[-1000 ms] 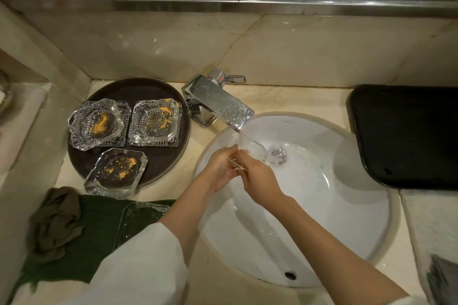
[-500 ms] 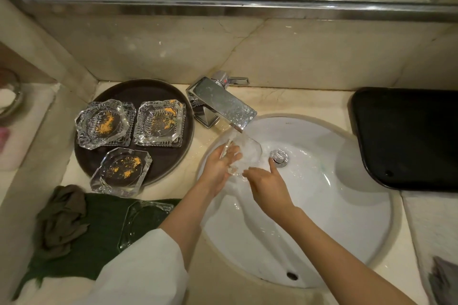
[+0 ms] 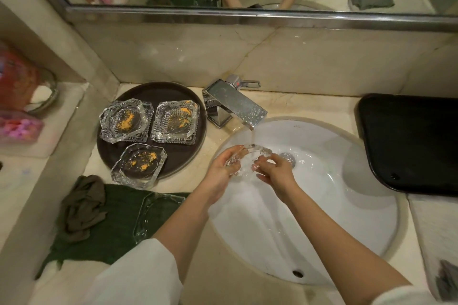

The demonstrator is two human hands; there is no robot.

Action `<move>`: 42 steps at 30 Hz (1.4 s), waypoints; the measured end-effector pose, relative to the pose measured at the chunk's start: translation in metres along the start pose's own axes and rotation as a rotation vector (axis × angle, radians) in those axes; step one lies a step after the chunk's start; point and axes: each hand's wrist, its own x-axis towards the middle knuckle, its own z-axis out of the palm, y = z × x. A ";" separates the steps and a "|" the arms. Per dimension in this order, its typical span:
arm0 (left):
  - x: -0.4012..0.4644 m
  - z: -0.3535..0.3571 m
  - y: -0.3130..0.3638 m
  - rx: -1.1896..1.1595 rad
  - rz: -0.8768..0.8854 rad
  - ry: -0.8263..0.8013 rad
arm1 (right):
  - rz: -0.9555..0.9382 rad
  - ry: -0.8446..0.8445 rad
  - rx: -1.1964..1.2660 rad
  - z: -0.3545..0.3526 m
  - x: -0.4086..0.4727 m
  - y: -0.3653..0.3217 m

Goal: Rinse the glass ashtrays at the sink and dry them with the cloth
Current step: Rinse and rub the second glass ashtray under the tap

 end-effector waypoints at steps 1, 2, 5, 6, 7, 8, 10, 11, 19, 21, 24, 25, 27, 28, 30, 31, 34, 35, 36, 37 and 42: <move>-0.003 0.000 0.002 0.003 0.006 -0.004 | -0.024 -0.006 0.001 0.000 -0.003 -0.002; -0.005 0.000 0.003 0.007 0.012 -0.004 | -0.054 -0.009 0.006 0.000 -0.006 -0.003; -0.011 0.001 0.007 0.036 0.039 -0.015 | -0.155 0.001 0.018 -0.002 -0.016 -0.009; -0.013 0.002 0.007 0.064 0.053 -0.020 | -0.185 0.007 0.021 -0.003 -0.019 -0.011; -0.015 0.002 0.008 0.097 0.067 -0.023 | -0.214 0.013 0.026 -0.005 -0.022 -0.012; -0.017 0.003 0.009 0.134 0.082 -0.020 | -0.240 0.020 0.026 -0.006 -0.026 -0.012; -0.023 0.007 0.012 0.217 0.129 -0.004 | -0.292 0.042 0.013 -0.008 -0.032 -0.011; -0.027 0.010 0.014 0.271 0.166 0.010 | -0.320 0.052 0.012 -0.008 -0.034 -0.010; -0.052 0.012 0.008 0.850 0.537 0.087 | -0.404 0.085 0.010 -0.008 -0.050 -0.013; -0.057 0.010 0.007 0.846 0.490 0.098 | -0.403 0.093 -0.043 -0.009 -0.052 -0.013; -0.059 0.005 0.007 0.733 0.343 0.131 | -0.365 0.080 -0.147 -0.006 -0.055 -0.014; -0.061 0.002 0.007 0.668 0.289 0.153 | -0.344 0.073 -0.191 -0.004 -0.055 -0.014; -0.065 -0.006 0.008 0.594 0.214 0.210 | -0.297 0.041 -0.273 0.002 -0.057 -0.013; -0.067 -0.012 0.009 0.592 0.191 0.242 | -0.275 0.019 -0.303 0.007 -0.057 -0.011; -0.073 -0.026 0.011 0.592 0.159 0.313 | -0.230 -0.022 -0.352 0.019 -0.058 -0.008; -0.077 -0.033 0.013 0.599 0.154 0.352 | -0.212 -0.044 -0.372 0.026 -0.059 -0.006; -0.091 -0.062 0.017 0.698 0.155 0.465 | -0.167 -0.119 -0.460 0.053 -0.064 -0.004; -0.096 -0.072 0.018 0.724 0.149 0.499 | -0.152 -0.147 -0.502 0.063 -0.067 -0.003; -0.102 -0.084 0.017 0.737 0.128 0.537 | -0.137 -0.176 -0.543 0.073 -0.068 -0.002; -0.108 -0.096 0.017 0.763 0.104 0.572 | -0.126 -0.203 -0.576 0.084 -0.071 0.000; -0.128 -0.136 0.008 0.909 0.002 0.648 | -0.177 -0.308 -0.844 0.127 -0.082 0.017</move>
